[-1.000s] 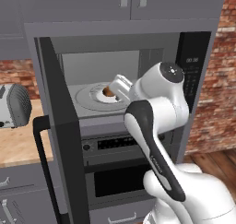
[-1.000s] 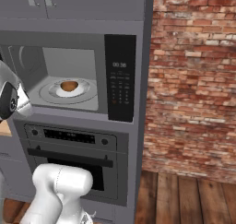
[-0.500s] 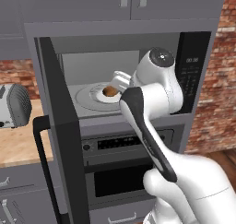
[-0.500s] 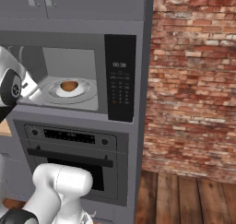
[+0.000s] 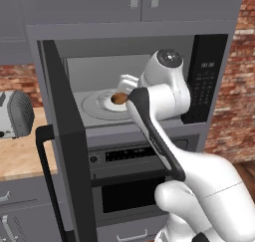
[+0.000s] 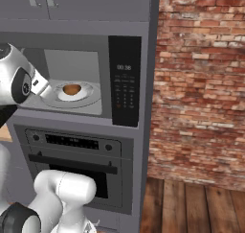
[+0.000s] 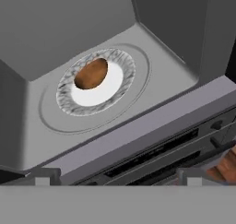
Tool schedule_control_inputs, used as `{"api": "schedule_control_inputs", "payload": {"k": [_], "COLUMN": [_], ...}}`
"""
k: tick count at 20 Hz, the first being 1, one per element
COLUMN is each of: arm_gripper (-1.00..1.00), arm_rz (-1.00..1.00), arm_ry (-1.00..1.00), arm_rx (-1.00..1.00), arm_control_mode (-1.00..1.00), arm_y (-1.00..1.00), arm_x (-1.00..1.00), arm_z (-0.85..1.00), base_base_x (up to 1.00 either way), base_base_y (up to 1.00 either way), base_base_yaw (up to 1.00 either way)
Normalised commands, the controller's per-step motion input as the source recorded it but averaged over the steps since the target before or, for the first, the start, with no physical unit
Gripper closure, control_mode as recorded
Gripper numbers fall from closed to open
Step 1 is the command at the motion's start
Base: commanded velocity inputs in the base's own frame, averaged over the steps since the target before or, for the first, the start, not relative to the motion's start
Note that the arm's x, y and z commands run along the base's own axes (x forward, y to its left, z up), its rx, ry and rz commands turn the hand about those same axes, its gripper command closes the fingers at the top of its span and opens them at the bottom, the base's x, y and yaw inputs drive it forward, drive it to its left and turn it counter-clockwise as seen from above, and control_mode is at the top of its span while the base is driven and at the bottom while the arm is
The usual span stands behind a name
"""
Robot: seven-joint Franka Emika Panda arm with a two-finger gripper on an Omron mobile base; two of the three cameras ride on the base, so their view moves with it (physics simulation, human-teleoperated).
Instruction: Retrieve the reheated potato from the microwave, then place the potato, cheese, and condiment on the cutting board.
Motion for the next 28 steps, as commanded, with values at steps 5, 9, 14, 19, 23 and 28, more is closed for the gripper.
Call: {"api": "schedule_control_inputs", "payload": {"k": [5, 9, 14, 19, 23, 28], "arm_gripper": [-1.0, -1.0, -1.0, -1.0, -1.0, -1.0], "arm_rz": [0.05, 0.0, 0.0, 0.04, 0.08, 0.08], "arm_ry": [-0.08, -0.04, 0.02, 0.05, 0.0, 0.0], "arm_rx": [-0.09, -0.15, -0.01, 0.0, 0.0, 0.0], "arm_control_mode": [-1.0, -1.0, -1.0, -1.0, -1.0, -1.0], "arm_y": [0.0, 0.06, 0.0, 0.0, 0.01, 0.12], "arm_x": [0.35, 0.42, 0.5, 0.42, 0.42, 0.4], "arm_z": [-0.14, -0.12, -0.02, -0.01, -0.11, -0.2], "base_base_x": [0.0, 0.0, 0.0, 0.0, 0.0, 0.0], "base_base_y": [0.0, 0.0, 0.0, 0.0, 0.0, 0.0], "base_base_yaw": [0.0, 0.0, 0.0, 0.0, 0.0, 0.0]}}
